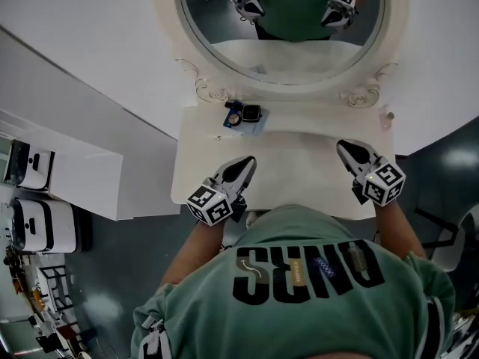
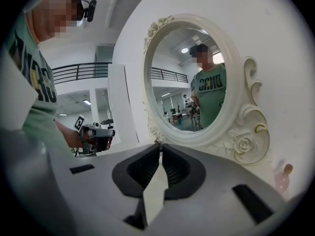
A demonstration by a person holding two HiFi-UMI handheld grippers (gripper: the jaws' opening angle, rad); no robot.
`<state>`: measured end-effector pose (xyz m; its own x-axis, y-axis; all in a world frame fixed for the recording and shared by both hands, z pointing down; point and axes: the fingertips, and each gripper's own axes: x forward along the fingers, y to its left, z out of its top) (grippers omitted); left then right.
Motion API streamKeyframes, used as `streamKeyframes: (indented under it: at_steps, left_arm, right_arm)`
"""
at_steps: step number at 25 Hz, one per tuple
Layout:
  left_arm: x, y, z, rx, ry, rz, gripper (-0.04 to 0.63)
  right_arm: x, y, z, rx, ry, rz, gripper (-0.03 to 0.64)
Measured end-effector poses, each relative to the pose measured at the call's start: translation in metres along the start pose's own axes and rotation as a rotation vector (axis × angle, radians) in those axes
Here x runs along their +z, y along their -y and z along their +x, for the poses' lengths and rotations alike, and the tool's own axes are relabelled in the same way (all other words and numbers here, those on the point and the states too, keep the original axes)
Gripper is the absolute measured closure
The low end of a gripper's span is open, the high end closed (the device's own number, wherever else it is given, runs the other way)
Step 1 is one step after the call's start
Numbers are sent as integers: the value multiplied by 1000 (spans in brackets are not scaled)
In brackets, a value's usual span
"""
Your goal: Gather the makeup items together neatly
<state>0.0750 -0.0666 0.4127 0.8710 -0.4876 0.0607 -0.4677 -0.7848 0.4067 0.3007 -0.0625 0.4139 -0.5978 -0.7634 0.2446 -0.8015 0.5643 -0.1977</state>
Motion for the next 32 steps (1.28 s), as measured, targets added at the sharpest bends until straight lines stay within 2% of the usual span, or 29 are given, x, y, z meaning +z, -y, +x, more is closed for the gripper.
streamKeyframes:
  at_steps: [2, 8, 11, 15, 19, 23, 32]
  left_arm:
    - [3, -13, -2, -12, 2, -1, 586]
    - [5, -59, -14, -21, -5, -20, 586]
    - [3, -85, -22, -13, -9, -26, 586]
    - [-7, -117, -34, 0, -16, -42, 586]
    - [-20, -141, -45, 14, -22, -75, 586]
    - [-33, -155, -52, 11, -30, -108, 586]
    - [-49, -165, -59, -12, -40, -145, 586]
  right_arm:
    - [0, -6, 20, 16, -30, -31, 608]
    - [-3, -28, 111, 122, -139, -164, 495]
    - [-14, -37, 168, 179, -204, -246, 433]
    - [-39, -40, 242, 210, -276, -331, 367]
    - [-66, -35, 298, 216, -344, -342, 309]
    - [-84, -30, 329, 193, -402, -335, 272]
    - [-109, -22, 350, 162, -504, -332, 259]
